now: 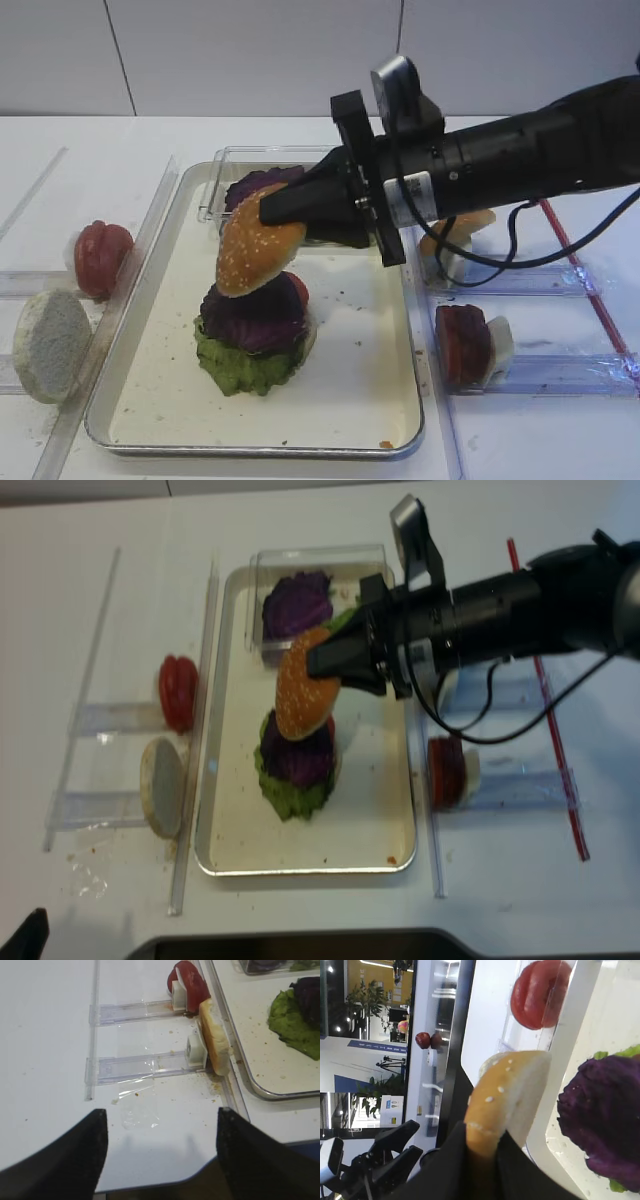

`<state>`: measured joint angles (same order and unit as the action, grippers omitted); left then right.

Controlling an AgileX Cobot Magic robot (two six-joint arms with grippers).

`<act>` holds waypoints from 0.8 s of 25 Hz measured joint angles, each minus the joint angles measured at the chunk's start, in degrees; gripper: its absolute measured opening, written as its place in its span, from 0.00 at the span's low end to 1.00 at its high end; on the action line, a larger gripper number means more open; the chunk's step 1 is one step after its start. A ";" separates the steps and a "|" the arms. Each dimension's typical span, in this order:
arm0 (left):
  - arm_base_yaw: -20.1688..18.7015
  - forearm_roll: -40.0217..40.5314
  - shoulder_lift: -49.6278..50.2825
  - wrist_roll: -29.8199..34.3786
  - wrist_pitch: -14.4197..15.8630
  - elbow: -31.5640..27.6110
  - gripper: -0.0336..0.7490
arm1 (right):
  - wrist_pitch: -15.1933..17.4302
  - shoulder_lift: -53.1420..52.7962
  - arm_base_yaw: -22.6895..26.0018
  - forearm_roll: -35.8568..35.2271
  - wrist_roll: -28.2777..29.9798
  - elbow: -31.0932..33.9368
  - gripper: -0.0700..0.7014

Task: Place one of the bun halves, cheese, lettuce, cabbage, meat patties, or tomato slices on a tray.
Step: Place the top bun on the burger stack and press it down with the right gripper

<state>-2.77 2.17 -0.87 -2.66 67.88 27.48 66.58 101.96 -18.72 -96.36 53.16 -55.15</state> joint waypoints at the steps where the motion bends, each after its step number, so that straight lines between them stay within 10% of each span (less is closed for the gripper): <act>1: 0.00 0.00 0.00 0.00 0.00 0.00 0.59 | 0.00 0.60 -0.50 0.00 0.22 0.02 0.26; 20: 0.00 0.00 0.00 0.00 0.00 0.00 0.59 | -0.19 7.69 -1.96 -2.02 3.16 -2.38 0.26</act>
<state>-2.77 2.17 -0.87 -2.66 67.88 27.48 66.39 109.65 -20.68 -98.37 56.32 -57.52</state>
